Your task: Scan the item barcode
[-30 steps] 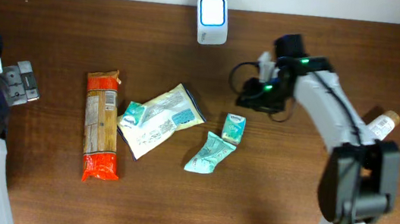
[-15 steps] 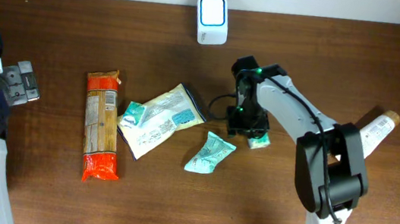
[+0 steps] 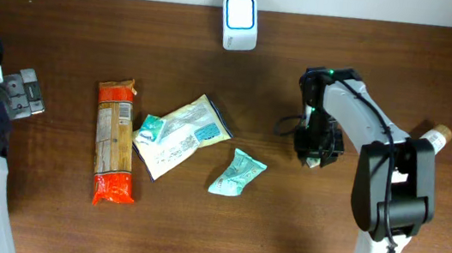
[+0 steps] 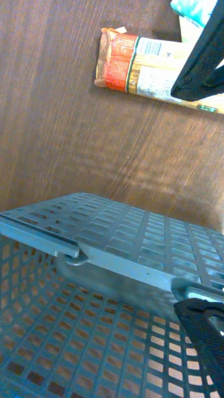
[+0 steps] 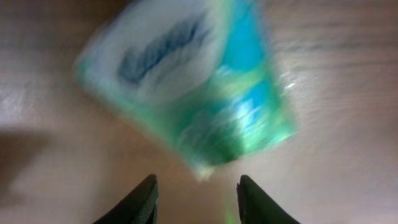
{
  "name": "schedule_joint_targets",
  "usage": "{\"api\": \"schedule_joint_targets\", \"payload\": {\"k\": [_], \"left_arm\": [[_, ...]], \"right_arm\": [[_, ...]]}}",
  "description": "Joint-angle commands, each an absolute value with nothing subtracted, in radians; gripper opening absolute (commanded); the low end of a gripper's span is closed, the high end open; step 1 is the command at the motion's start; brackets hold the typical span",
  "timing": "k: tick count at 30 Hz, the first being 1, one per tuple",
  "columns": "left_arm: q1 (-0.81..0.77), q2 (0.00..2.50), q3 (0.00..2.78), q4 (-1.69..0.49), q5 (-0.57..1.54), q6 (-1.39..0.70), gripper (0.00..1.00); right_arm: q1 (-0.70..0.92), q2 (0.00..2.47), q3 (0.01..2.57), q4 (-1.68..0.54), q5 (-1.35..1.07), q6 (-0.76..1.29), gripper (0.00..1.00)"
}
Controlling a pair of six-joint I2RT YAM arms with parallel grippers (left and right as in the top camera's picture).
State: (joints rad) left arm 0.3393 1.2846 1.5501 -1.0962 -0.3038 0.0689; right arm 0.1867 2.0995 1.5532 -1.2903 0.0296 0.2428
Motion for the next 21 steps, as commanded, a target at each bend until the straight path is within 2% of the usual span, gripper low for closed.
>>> {"api": "schedule_joint_targets", "payload": {"k": [1, 3, 6, 7, 11, 16, 18, 19, 20, 21], "left_arm": [[0.343, 1.28, 1.555, -1.094, -0.311, 0.084, 0.99], [0.343, 1.28, 1.555, -1.094, -0.311, 0.084, 0.99], [0.343, 1.28, 1.555, -1.094, -0.311, 0.084, 0.99], [0.343, 1.28, 1.555, -1.094, -0.311, 0.084, 0.99], [0.343, 1.28, 1.555, -1.094, -0.311, 0.084, 0.99], [0.343, 1.28, 1.555, -1.094, -0.311, 0.084, 0.99], [0.343, 1.28, 1.555, -1.094, -0.311, 0.084, 0.99], [0.343, 1.28, 1.555, -1.094, -0.311, 0.084, 0.99], [0.343, 1.28, 1.555, -1.094, -0.311, 0.084, 0.99], [0.343, 1.28, 1.555, -1.094, -0.311, 0.084, 0.99]], "right_arm": [[0.104, 2.099, 1.552, -1.163, 0.106, 0.266, 0.4], [0.08, 2.099, 1.552, -1.097, 0.096, 0.256, 0.4], [0.067, 2.1, 1.552, -0.997, -0.087, 0.033, 0.41], [0.067, 2.101, 1.552, -0.978, -0.105, -0.014, 0.45], [0.065, 2.121, 1.552, -0.937, -0.102, -0.094, 0.56], [0.066, 2.181, 1.552, -0.887, -0.101, -0.341, 0.56], [0.066, 2.189, 1.552, -0.869, -0.101, -0.34, 0.52], [0.066, 2.189, 1.552, -0.867, -0.101, -0.34, 0.32], [0.066, 2.189, 1.552, -0.867, -0.101, -0.339, 0.23], [0.066, 2.189, 1.552, -0.867, -0.101, -0.332, 0.21]]}}
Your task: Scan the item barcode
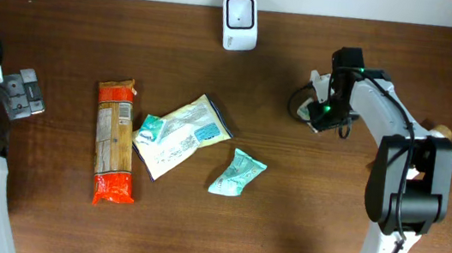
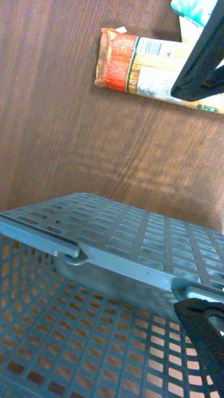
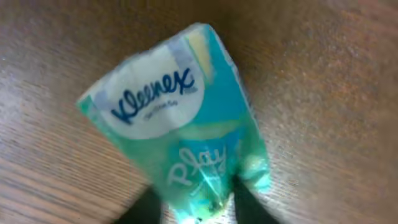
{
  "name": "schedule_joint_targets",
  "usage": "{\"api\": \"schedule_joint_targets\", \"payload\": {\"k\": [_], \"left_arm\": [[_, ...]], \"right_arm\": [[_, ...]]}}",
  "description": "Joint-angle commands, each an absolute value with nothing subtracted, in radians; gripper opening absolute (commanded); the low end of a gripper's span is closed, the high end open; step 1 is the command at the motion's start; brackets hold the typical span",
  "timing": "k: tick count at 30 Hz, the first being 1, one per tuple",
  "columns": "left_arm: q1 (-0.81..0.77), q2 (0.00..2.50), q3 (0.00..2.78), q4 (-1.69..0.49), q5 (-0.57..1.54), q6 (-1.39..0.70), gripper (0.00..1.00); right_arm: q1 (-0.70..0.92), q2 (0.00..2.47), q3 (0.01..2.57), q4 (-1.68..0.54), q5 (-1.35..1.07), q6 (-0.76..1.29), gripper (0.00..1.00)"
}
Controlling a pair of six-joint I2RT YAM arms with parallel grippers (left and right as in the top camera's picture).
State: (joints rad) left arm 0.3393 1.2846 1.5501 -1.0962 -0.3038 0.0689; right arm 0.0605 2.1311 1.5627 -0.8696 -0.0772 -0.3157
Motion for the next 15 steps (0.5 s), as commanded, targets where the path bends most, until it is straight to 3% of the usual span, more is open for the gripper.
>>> {"api": "schedule_joint_targets", "payload": {"k": [1, 8, 12, 13, 14, 15], "left_arm": [[0.343, 1.28, 1.555, -1.094, -0.311, 0.084, 0.99], [0.343, 1.28, 1.555, -1.094, -0.311, 0.084, 0.99], [0.343, 1.28, 1.555, -1.094, -0.311, 0.084, 0.99], [0.343, 1.28, 1.555, -1.094, -0.311, 0.084, 0.99], [0.343, 1.28, 1.555, -1.094, -0.311, 0.084, 0.99], [0.343, 1.28, 1.555, -1.094, -0.311, 0.084, 0.99]], "right_arm": [[0.066, 2.189, 1.552, -0.871, -0.102, -0.324, 0.14], [0.139, 2.162, 1.552, -0.894, -0.101, -0.299, 0.04], [0.234, 2.144, 1.585, -0.913, 0.198, 0.046, 0.04], [0.26, 2.144, 1.585, -0.929, 0.256, 0.094, 0.09], [0.283, 2.144, 1.585, -0.946, 0.238, 0.094, 0.25], [0.295, 2.143, 1.591, -0.965, 0.188, 0.095, 0.34]]}}
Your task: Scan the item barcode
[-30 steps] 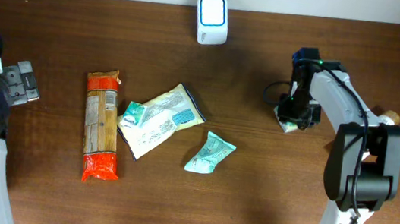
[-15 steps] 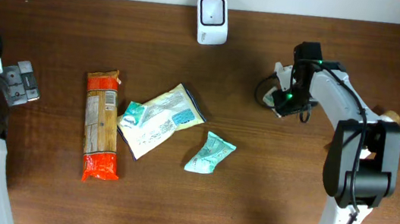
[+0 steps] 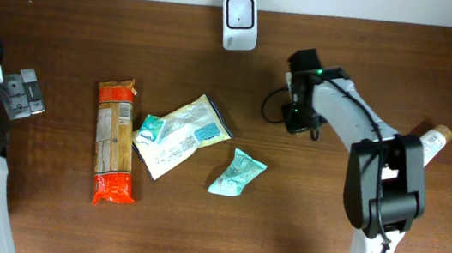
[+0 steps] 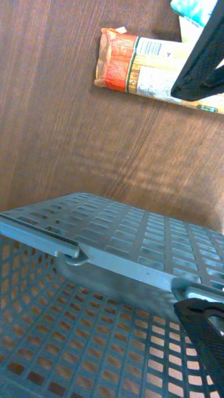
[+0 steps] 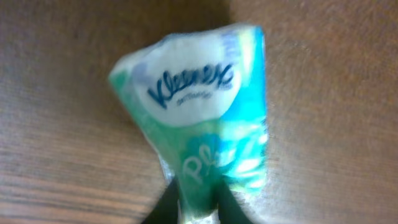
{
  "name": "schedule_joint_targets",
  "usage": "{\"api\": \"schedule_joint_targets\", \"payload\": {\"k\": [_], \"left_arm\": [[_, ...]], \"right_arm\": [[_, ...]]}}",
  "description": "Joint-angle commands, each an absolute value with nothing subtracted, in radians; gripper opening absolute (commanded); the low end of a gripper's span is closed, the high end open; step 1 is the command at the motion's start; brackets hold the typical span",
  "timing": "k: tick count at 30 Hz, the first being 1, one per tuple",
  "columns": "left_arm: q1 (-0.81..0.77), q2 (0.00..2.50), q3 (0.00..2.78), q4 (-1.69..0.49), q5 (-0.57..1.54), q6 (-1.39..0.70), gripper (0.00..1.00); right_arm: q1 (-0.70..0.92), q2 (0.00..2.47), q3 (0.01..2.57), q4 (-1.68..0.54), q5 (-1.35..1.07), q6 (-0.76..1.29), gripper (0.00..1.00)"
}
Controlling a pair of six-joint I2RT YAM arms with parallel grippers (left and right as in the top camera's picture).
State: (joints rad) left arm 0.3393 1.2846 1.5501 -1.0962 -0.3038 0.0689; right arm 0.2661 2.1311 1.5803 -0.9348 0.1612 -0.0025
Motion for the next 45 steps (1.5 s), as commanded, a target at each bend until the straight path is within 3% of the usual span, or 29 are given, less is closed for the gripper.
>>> {"api": "schedule_joint_targets", "payload": {"k": [1, 7, 10, 16, 19, 21, 25, 27, 30, 37, 41, 42, 45], "left_arm": [[0.343, 1.28, 1.555, -1.094, -0.311, 0.084, 0.99], [0.343, 1.28, 1.555, -1.094, -0.311, 0.084, 0.99], [0.343, 1.28, 1.555, -1.094, -0.311, 0.084, 0.99], [0.343, 1.28, 1.555, -1.094, -0.311, 0.084, 0.99], [0.343, 1.28, 1.555, -1.094, -0.311, 0.084, 0.99], [0.343, 1.28, 1.555, -1.094, -0.311, 0.084, 0.99], [0.343, 1.28, 1.555, -1.094, -0.311, 0.084, 0.99], [0.343, 1.28, 1.555, -1.094, -0.311, 0.084, 0.99], [0.343, 1.28, 1.555, -1.094, -0.311, 0.084, 0.99], [0.343, 1.28, 1.555, -1.094, -0.311, 0.084, 0.99], [0.343, 1.28, 1.555, -1.094, -0.311, 0.084, 0.99], [0.343, 1.28, 1.555, -1.094, -0.311, 0.084, 0.99], [0.343, 1.28, 1.555, -1.094, -0.311, 0.084, 0.99]], "right_arm": [[0.295, 2.143, 1.6, -0.979, 0.14, 0.095, 0.37], [0.134, 2.105, 1.688, -1.033, -0.24, 0.095, 0.4], [0.036, 2.126, 1.66, -1.019, -0.306, 0.156, 0.43], [-0.006, 2.14, 1.434, -0.782, -0.509, 0.18, 0.42], [-0.007, 2.14, 1.32, -0.639, -0.51, 0.242, 0.27], [-0.007, 2.14, 1.309, -0.623, -0.513, 0.241, 0.07], [-0.007, 2.088, 1.319, -0.633, -0.512, 0.241, 0.04], [0.007, 1.98, 1.349, -0.685, -0.413, 0.236, 0.04], [0.158, 1.816, 1.422, -0.808, 0.009, 0.213, 0.04], [0.538, 2.003, 1.442, -0.906, 0.835, 0.272, 0.04], [0.545, 2.067, 1.442, -0.901, 0.816, 0.308, 0.04], [0.55, 2.066, 1.443, -0.898, 0.774, 0.308, 0.08], [0.577, 2.065, 1.444, -0.889, 0.522, 0.234, 0.47]]}}
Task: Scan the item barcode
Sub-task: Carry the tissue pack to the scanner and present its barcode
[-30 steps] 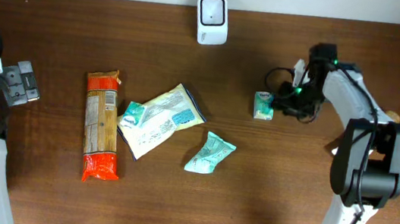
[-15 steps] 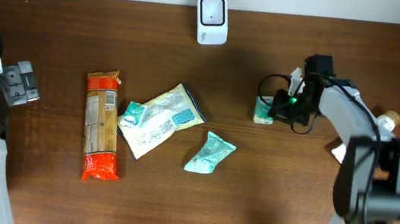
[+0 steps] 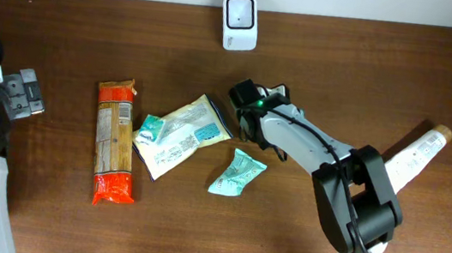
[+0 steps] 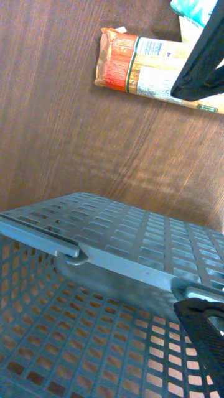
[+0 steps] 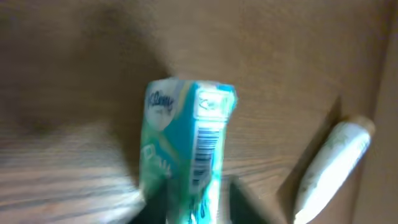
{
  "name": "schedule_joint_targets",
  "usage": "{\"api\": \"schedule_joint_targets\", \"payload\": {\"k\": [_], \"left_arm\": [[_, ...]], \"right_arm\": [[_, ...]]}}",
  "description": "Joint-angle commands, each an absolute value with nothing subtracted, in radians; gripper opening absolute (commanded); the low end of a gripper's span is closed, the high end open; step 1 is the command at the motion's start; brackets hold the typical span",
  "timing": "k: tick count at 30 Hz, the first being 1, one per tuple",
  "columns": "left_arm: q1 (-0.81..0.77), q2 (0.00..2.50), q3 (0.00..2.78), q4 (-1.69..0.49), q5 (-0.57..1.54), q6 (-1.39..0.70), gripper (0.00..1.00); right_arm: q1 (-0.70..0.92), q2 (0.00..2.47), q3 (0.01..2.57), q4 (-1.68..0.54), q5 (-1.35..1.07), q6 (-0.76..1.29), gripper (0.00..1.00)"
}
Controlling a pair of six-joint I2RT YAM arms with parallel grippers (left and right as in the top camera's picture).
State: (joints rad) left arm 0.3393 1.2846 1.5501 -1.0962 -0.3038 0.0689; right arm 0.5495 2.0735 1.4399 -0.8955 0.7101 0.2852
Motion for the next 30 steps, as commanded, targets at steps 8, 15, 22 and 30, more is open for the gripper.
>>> {"api": "schedule_joint_targets", "payload": {"k": [8, 15, 22, 30], "left_arm": [[0.343, 1.28, 1.555, -1.094, -0.311, 0.084, 0.99], [0.343, 1.28, 1.555, -1.094, -0.311, 0.084, 0.99], [0.343, 1.28, 1.555, -1.094, -0.311, 0.084, 0.99], [0.343, 1.28, 1.555, -1.094, -0.311, 0.084, 0.99]], "right_arm": [[0.516, 1.992, 1.549, -0.935, 0.213, 0.149, 0.57], [0.332, 1.986, 1.51, -1.019, 0.041, -0.084, 0.59], [0.082, 1.998, 1.501, -0.945, -0.393, -0.123, 0.56], [0.045, 2.167, 1.501, -0.924, -0.529, -0.125, 0.51]]}}
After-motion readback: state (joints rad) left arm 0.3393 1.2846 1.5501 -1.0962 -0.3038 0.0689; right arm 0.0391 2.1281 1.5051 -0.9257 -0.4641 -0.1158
